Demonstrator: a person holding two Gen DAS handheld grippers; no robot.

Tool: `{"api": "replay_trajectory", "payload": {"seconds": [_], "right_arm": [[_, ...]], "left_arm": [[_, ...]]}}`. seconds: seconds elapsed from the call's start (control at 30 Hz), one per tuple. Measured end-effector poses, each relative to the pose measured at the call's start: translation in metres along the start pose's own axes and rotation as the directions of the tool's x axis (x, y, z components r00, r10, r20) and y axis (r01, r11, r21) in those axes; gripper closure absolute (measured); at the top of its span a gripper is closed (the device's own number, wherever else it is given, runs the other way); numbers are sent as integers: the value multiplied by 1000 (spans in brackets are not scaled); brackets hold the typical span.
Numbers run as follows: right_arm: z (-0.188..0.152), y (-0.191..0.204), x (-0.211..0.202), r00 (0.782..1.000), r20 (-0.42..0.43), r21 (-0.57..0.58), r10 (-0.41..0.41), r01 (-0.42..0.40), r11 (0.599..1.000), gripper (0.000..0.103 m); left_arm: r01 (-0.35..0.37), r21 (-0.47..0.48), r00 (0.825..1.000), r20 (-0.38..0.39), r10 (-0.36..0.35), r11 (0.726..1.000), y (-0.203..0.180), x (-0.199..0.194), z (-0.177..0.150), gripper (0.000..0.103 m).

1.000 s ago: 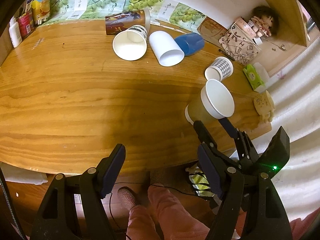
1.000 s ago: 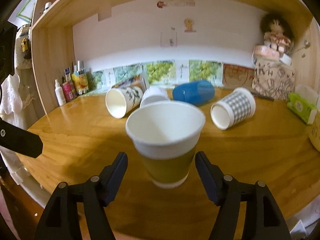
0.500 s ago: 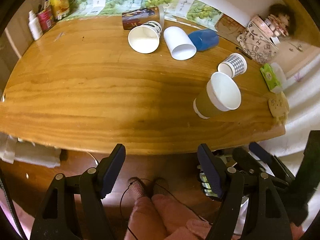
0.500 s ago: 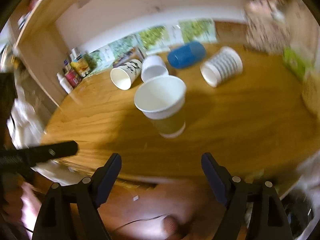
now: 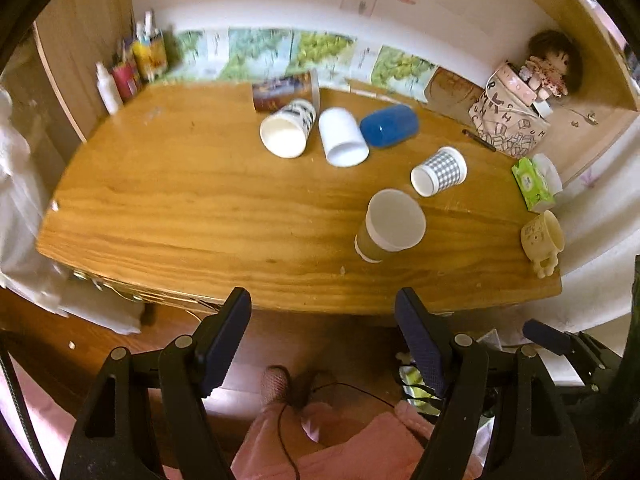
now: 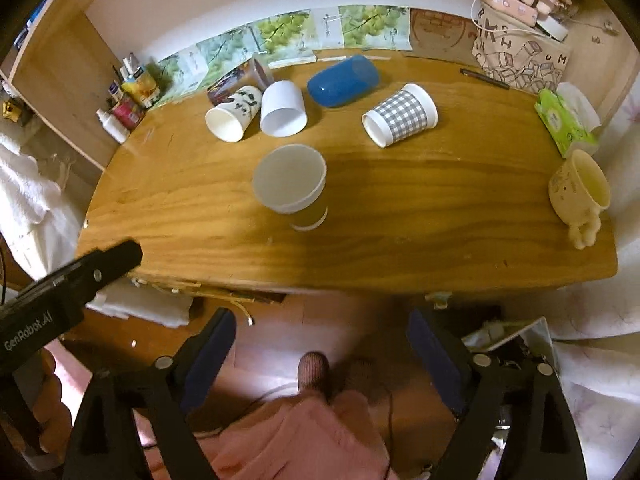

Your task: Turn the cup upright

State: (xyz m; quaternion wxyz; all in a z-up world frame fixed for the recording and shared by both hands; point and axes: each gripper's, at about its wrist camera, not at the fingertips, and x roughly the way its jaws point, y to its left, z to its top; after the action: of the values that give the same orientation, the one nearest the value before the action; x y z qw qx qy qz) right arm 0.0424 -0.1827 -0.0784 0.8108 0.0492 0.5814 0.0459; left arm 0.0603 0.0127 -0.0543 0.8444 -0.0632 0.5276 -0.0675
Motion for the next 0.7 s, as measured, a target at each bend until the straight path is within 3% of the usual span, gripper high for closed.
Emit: {"api": "replay_trajectory", "payload": {"seconds": [0.2, 0.3, 0.5, 0.6, 0.7], "right_arm": [[-13, 7, -35, 998, 53, -21, -27, 28, 999, 13], [-17, 11, -50, 990, 128, -26, -53, 56, 998, 13], [-20, 10, -64, 973, 217, -1, -81, 83, 997, 13], [-23, 9, -60, 971, 219, 6, -92, 93, 996, 0], [-21, 4, -60, 970, 224, 35, -95, 90, 995, 0]], "left_arm": [[-80, 28, 995, 53, 78, 996, -13, -23, -6, 25], [-111, 47, 988, 116, 105, 993, -19, -36, -10, 15], [-122, 38, 974, 196, 113, 992, -22, -49, -14, 12], [-138, 28, 967, 221, 129, 990, -21, -50, -17, 7], [-156, 29, 961, 237, 145, 987, -23, -52, -17, 7]]}}
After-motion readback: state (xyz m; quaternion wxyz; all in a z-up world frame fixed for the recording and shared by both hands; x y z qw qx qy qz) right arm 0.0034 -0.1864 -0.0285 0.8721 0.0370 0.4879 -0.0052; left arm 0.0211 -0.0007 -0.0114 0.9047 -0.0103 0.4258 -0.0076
